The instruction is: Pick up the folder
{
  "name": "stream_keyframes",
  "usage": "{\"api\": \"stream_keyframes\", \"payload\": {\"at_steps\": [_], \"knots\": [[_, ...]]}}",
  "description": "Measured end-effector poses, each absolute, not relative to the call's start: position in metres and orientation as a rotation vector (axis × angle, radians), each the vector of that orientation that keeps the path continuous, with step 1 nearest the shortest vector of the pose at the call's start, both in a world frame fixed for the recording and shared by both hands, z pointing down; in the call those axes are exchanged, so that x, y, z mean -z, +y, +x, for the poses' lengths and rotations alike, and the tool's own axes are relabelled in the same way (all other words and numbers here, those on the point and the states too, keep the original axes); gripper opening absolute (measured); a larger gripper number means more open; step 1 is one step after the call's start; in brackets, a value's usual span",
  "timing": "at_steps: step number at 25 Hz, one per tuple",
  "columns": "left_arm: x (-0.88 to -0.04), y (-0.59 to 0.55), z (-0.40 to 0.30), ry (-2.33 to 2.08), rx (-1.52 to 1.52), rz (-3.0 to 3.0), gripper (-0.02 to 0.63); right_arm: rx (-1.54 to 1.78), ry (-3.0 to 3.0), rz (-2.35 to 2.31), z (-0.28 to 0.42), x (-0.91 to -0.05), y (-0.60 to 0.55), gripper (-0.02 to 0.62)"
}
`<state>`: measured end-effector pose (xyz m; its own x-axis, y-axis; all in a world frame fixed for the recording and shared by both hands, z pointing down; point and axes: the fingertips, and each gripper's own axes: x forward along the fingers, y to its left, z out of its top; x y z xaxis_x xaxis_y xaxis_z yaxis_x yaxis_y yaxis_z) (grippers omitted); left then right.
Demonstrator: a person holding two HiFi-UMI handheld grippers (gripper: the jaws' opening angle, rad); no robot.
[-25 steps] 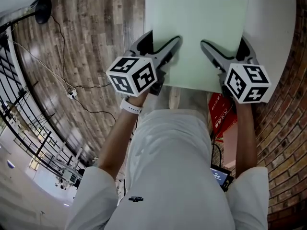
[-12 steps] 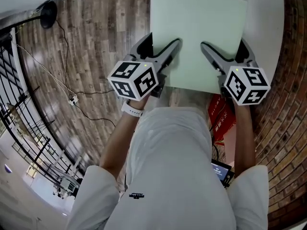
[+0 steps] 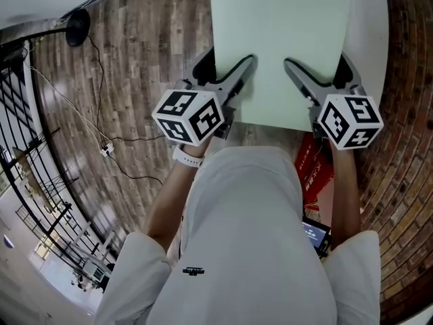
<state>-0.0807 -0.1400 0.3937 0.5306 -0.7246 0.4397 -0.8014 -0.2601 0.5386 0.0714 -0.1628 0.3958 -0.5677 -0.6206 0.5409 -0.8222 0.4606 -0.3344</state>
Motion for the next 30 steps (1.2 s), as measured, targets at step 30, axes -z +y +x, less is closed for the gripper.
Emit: {"api": "stream_keyframes", "payload": {"at_steps": [30], "knots": [[-0.233,-0.107,-0.082,-1.361,0.083,2.326,0.357,-0.465,-2.646,1.353,0.073,-0.233,-0.131,0.534]]}}
